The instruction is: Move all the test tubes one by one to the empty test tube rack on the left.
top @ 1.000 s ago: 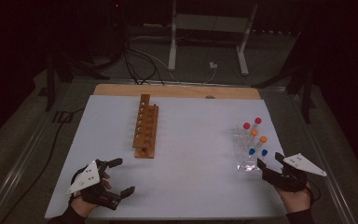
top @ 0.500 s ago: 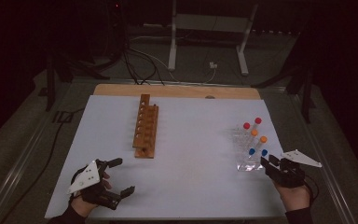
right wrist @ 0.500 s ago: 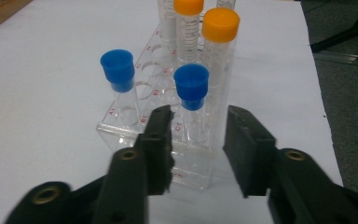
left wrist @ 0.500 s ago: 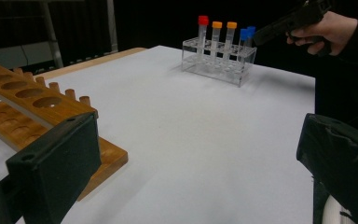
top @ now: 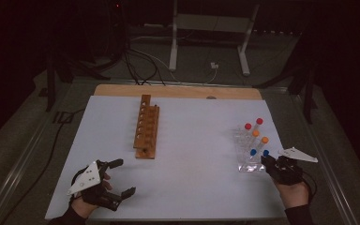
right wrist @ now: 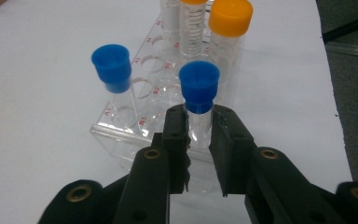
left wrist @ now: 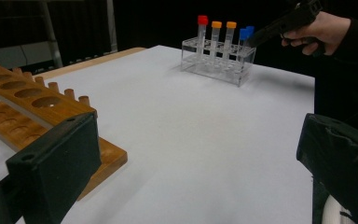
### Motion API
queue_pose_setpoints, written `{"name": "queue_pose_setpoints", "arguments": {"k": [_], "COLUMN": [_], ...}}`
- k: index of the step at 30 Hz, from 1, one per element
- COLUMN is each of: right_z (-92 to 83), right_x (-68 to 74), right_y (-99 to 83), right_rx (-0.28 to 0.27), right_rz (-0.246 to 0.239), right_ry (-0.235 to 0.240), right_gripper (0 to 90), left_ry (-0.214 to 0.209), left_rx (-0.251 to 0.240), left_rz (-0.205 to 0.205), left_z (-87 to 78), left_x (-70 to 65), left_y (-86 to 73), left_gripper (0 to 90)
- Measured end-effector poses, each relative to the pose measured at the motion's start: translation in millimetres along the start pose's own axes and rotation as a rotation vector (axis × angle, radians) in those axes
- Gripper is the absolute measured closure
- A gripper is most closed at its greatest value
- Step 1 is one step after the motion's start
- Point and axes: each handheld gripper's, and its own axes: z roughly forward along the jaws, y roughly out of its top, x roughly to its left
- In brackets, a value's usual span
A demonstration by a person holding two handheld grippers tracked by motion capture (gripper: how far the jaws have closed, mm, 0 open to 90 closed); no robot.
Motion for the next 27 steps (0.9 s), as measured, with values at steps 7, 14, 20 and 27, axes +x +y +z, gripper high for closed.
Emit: {"name": "queue_pose_setpoints", "arguments": {"k": [7,14,20,27], "right_z": [-5.1,-22.5,-41.5,-61.0], "right_x": [0.6,3.0,7.6,20.0], "right_y": [2.7,11.2,18.3,24.3], "right_rx": [-0.028,-0.107,-0.169,-0.196], "right_rz": [-0.018,-0.038,-0.06,-0.116], "right_ry": [-0.008,-0.015,-0.028,0.007], "right_gripper": [77.2,77.2,77.2,77.2], "left_ry": [0.003,0.005,0.006,0.046], "left_rx": [0.002,0.001,0.011,0.002], "left_rz": [-0.002,-0.002,-0.005,0.008], "left_z": [0.4,0.2,1.2,-0.6], "left_x": [0.3,0.5,0.2,-0.5], "left_y": [-0.1,0.0,-0.2,1.3], "left_gripper": [0.5,0.5,0.5,0.5]}}
